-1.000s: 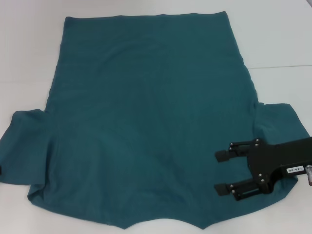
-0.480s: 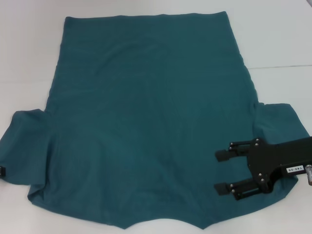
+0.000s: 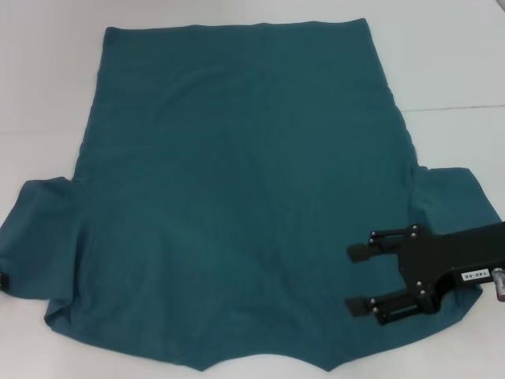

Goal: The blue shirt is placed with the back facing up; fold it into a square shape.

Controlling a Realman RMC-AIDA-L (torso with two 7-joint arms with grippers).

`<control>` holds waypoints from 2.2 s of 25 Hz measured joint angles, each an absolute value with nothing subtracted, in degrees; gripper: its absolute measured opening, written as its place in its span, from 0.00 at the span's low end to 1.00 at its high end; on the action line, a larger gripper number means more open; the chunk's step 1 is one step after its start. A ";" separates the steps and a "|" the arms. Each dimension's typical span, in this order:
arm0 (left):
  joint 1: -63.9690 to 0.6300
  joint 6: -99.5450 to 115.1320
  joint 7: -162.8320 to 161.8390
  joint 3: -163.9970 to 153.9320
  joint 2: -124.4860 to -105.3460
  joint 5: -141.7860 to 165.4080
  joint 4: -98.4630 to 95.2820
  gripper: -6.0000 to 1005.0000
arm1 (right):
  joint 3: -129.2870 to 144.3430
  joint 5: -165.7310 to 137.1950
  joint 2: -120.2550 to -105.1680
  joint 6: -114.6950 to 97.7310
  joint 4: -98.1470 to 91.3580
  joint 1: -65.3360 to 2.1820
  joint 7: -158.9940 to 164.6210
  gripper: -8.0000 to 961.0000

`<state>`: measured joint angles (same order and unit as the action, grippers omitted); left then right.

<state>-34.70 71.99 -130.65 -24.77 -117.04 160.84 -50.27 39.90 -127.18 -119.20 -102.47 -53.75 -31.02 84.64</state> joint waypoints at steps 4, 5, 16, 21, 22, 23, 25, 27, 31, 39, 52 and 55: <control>-34.84 72.08 -130.65 -24.78 -117.24 160.84 -50.15 0.44 | 39.90 -127.18 -119.33 -102.51 -53.77 -31.02 84.64 0.92; -34.88 72.07 -130.65 -24.78 -117.24 160.84 -50.10 0.44 | 39.90 -127.18 -119.33 -102.51 -53.77 -31.02 84.64 0.92; -35.93 72.79 -130.61 -24.89 -117.81 160.63 -49.83 0.44 | 39.90 -127.18 -119.37 -102.94 -54.01 -30.73 84.88 0.92; -36.02 73.79 -130.65 -24.88 -117.92 160.65 -50.84 0.44 | 39.90 -127.18 -119.35 -103.01 -54.05 -30.69 85.29 0.92; -36.03 74.08 -130.66 -24.87 -117.96 160.55 -51.45 0.44 | 39.90 -127.18 -119.35 -103.02 -54.05 -30.70 85.31 0.92; -35.97 74.25 -130.66 -24.88 -118.03 160.49 -51.99 0.45 | 39.90 -127.18 -119.36 -103.02 -54.06 -30.72 85.32 0.92; -35.81 74.39 -130.67 -24.87 -118.25 160.44 -52.74 0.45 | 39.90 -127.17 -119.35 -103.02 -54.06 -30.80 85.32 0.92; -35.72 74.39 -130.66 -24.87 -118.44 160.44 -53.07 0.44 | 39.90 -127.18 -119.38 -103.02 -54.06 -30.86 85.31 0.92; -35.69 74.11 -130.65 -24.87 -118.70 160.64 -53.15 0.44 | 39.90 -127.18 -119.42 -103.02 -54.04 -30.97 85.29 0.92; -35.44 74.26 -130.61 -24.97 -118.90 160.84 -54.88 0.44 | 39.90 -127.18 -119.45 -102.92 -53.91 -31.04 85.26 0.92; -33.58 75.86 -130.92 -24.63 -119.05 161.96 -59.25 0.44 | 39.99 -127.14 -119.50 -102.48 -53.72 -31.12 84.82 0.92; -33.49 75.51 -130.91 -24.87 -119.33 161.98 -59.09 0.44 | 39.99 -127.11 -119.53 -102.47 -53.70 -31.25 84.81 0.92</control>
